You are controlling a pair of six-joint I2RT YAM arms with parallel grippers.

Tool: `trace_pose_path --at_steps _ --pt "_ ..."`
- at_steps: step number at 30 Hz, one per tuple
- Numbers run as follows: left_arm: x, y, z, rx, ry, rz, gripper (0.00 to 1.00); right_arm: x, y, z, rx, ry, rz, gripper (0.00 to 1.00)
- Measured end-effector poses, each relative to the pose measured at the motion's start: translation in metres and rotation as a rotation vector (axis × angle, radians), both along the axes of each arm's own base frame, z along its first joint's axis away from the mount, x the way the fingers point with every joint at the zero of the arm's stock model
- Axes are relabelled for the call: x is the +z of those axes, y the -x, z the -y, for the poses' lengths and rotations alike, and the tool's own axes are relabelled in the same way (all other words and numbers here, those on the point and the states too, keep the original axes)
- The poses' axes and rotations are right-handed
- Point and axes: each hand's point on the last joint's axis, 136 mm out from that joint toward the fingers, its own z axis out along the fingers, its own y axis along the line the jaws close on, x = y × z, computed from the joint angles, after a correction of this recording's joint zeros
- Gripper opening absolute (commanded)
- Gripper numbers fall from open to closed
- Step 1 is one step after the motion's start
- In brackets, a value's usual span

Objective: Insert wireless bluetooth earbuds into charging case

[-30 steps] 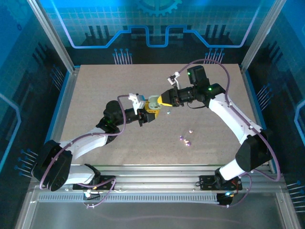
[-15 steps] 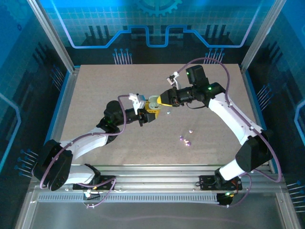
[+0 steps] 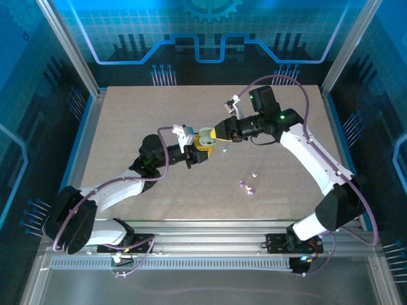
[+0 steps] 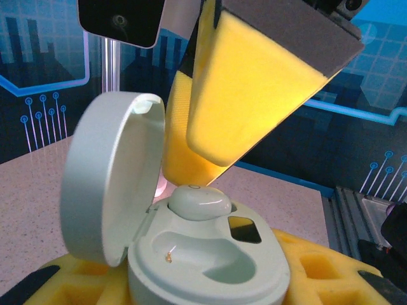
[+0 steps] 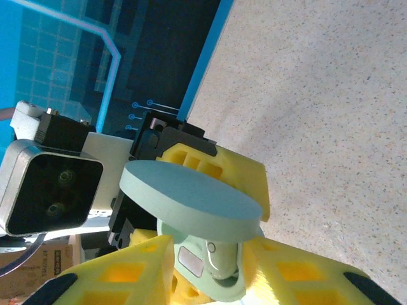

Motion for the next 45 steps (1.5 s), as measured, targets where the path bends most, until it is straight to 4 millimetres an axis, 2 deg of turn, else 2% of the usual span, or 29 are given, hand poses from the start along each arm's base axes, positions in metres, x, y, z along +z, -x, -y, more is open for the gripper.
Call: trace_pose_path --at_steps 4,7,11,14,17,18,20,22,25,28,31,35,41,45 --pt "0.005 0.000 0.000 0.007 0.011 0.019 0.36 0.006 0.001 0.010 -0.027 0.009 0.018 0.41" --pt "0.008 -0.002 -0.002 0.023 0.017 0.029 0.36 0.020 0.001 0.021 -0.053 -0.008 0.059 0.44" --pt "0.011 -0.003 -0.006 0.052 0.023 0.042 0.36 0.047 -0.002 0.045 -0.128 -0.046 0.170 0.45" --pt "0.013 -0.002 -0.010 0.070 0.026 0.049 0.36 0.046 -0.016 0.067 -0.236 -0.011 0.215 0.44" --pt "0.017 0.002 -0.014 0.080 0.035 0.061 0.36 0.018 -0.045 0.088 -0.355 0.075 0.171 0.42" --pt "0.020 0.003 -0.016 0.086 0.038 0.065 0.36 -0.006 -0.060 0.092 -0.381 0.118 0.113 0.41" --pt "0.024 0.007 -0.018 0.090 0.043 0.071 0.36 -0.040 -0.078 0.092 -0.399 0.177 0.035 0.40" --pt "0.031 0.010 -0.021 0.094 0.051 0.084 0.36 -0.095 -0.096 0.093 -0.409 0.272 -0.086 0.39" --pt "0.040 0.014 -0.025 0.103 0.061 0.099 0.36 -0.165 -0.101 0.092 -0.400 0.413 -0.238 0.38" --pt "0.046 0.019 -0.029 0.115 0.064 0.114 0.36 -0.207 -0.099 0.085 -0.364 0.533 -0.305 0.38" --pt "0.046 0.021 -0.032 0.122 0.058 0.122 0.37 -0.222 -0.104 0.073 -0.331 0.603 -0.299 0.38" --pt "0.044 0.023 -0.034 0.128 0.051 0.116 0.37 -0.230 -0.116 0.063 -0.306 0.668 -0.265 0.38" --pt "0.040 0.022 -0.034 0.131 0.039 0.103 0.37 -0.246 -0.139 0.062 -0.289 0.760 -0.233 0.37" --pt "0.039 0.022 -0.034 0.133 0.037 0.098 0.37 -0.260 -0.143 0.062 -0.260 0.810 -0.244 0.35"
